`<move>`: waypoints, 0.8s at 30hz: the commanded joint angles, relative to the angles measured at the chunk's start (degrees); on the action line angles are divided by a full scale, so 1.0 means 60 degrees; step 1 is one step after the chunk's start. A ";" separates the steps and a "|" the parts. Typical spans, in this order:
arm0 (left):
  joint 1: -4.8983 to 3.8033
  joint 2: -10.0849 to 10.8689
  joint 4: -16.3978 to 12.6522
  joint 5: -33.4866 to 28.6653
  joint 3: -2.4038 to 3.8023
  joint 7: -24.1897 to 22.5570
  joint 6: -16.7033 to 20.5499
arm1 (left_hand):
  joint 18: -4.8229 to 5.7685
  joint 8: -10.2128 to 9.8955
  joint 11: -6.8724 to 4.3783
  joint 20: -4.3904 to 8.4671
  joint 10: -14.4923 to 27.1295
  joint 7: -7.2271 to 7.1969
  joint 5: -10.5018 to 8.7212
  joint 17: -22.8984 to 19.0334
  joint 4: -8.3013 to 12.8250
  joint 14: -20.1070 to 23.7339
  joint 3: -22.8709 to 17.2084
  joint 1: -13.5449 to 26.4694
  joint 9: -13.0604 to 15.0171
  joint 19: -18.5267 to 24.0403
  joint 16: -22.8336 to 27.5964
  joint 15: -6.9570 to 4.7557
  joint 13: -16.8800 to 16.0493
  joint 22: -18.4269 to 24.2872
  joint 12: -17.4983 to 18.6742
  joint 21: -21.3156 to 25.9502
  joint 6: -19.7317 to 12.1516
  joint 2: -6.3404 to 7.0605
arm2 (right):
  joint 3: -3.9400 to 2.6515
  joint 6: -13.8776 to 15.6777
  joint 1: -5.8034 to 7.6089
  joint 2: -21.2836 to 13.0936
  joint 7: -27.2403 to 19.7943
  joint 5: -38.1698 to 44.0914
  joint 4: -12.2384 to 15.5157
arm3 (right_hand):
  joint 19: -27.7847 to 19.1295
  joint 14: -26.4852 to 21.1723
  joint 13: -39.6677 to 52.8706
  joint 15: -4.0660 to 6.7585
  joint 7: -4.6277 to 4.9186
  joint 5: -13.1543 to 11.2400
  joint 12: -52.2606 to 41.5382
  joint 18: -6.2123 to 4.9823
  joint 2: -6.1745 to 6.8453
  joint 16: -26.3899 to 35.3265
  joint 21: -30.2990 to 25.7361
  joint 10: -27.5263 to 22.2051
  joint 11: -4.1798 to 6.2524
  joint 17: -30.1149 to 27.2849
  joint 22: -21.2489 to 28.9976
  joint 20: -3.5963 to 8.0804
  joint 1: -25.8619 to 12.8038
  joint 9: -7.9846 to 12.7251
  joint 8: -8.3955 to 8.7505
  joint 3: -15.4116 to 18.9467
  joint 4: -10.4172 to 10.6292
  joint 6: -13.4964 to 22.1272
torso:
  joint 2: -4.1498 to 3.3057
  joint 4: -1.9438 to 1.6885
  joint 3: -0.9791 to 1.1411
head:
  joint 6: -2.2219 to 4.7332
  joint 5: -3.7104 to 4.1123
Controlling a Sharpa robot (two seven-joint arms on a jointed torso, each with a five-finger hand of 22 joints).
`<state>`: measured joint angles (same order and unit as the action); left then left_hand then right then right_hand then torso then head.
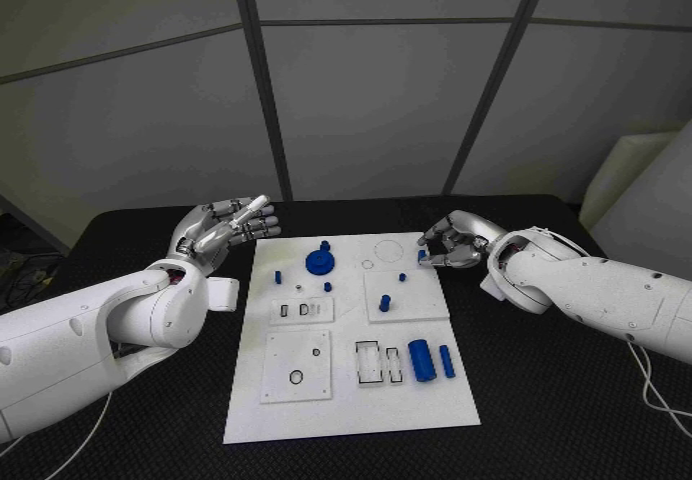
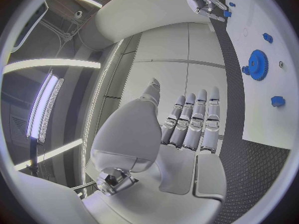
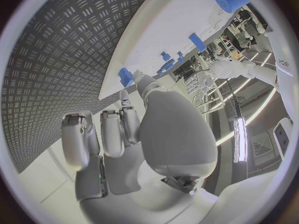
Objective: Assemble the parts on the task board
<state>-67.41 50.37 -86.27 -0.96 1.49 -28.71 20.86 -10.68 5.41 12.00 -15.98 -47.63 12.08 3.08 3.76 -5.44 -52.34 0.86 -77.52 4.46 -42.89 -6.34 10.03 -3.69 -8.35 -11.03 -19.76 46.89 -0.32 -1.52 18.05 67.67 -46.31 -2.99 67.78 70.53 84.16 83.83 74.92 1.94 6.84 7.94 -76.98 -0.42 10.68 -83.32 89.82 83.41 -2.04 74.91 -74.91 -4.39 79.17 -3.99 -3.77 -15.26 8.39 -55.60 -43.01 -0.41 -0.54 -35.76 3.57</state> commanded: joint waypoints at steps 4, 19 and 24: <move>-0.0011 -0.0005 0.0007 0.0051 0.0008 -0.0019 -0.0121 | 0.0088 -0.0034 0.0027 0.0001 -0.0056 0.0393 0.0035 -0.0007 0.0052 -0.0009 0.0008 0.0022 -0.0011 -0.0030 0.0040 0.0045 0.0006 0.0010 0.0047 -0.0042 0.0071 -0.0068 | -0.0003 -0.0286 0.0001 0.0041 0.0148 0.0186 -0.0059 | 0.0974 0.0565 0.0873 0.0052 -0.0002 -0.0042 -0.0074 0.0071 -0.0172 -0.0052 0.0030 0.0030 0.0013 0.0333 -0.2515 0.0030 0.0007 -0.0024 -0.0071 -0.0050 -0.0055 -0.0167 | 0.0003 -0.0004 0.0004 | -0.0040 -0.0017; -0.0011 -0.0012 0.0024 0.0052 0.0008 -0.0013 -0.0124 | 0.0088 -0.0034 0.0027 0.0001 -0.0056 0.0393 0.0035 -0.0007 0.0052 -0.0009 0.0008 0.0022 -0.0011 -0.0030 0.0040 0.0045 0.0006 0.0010 0.0047 -0.0042 0.0071 -0.0068 | -0.0003 -0.0362 -0.0019 0.0120 0.0242 0.0204 -0.0164 | 0.0974 0.0580 0.0937 0.0078 -0.0038 -0.0019 -0.0154 0.0071 -0.0339 -0.0081 0.0030 0.0078 0.0045 0.0398 -0.2515 0.0054 0.0009 -0.0052 -0.0128 -0.0143 -0.0113 -0.0446 | 0.0001 0.0002 0.0005 | -0.0093 -0.0038; -0.0011 -0.0012 0.0026 0.0052 0.0008 -0.0011 -0.0123 | 0.0087 -0.0041 0.0025 0.0002 -0.0064 0.0391 0.0036 -0.0006 0.0073 -0.0019 0.0012 0.0018 -0.0011 -0.0033 0.0050 0.0044 0.0006 0.0015 0.0054 -0.0043 0.0079 -0.0081 | -0.0003 -0.0375 -0.0022 0.0141 0.0261 0.0239 -0.0172 | 0.0974 0.0585 0.0950 0.0094 -0.0067 -0.0021 -0.0170 0.0071 -0.0393 -0.0089 0.0030 0.0089 0.0068 0.0418 -0.2515 0.0067 -0.0011 -0.0072 -0.0163 -0.0174 -0.0133 -0.0596 | 0.0005 0.0003 0.0005 | -0.0105 -0.0046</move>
<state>-67.41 50.35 -86.09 -0.96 1.49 -28.64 20.76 -10.68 5.41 12.00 -15.98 -47.63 12.08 3.08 3.76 -5.28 -52.34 1.02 -77.52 4.46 -42.89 -6.34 10.03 -3.68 -8.31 -11.04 -19.76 46.89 -0.31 -1.52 16.32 67.44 -45.52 -1.55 68.78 69.49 84.16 84.04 74.92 2.15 6.38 7.95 -77.71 -0.43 8.99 -83.53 89.82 83.63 -1.83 74.90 -74.91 -4.39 79.14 -4.40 -4.44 -15.98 7.67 -58.94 -42.99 -0.42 -0.51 -36.38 3.30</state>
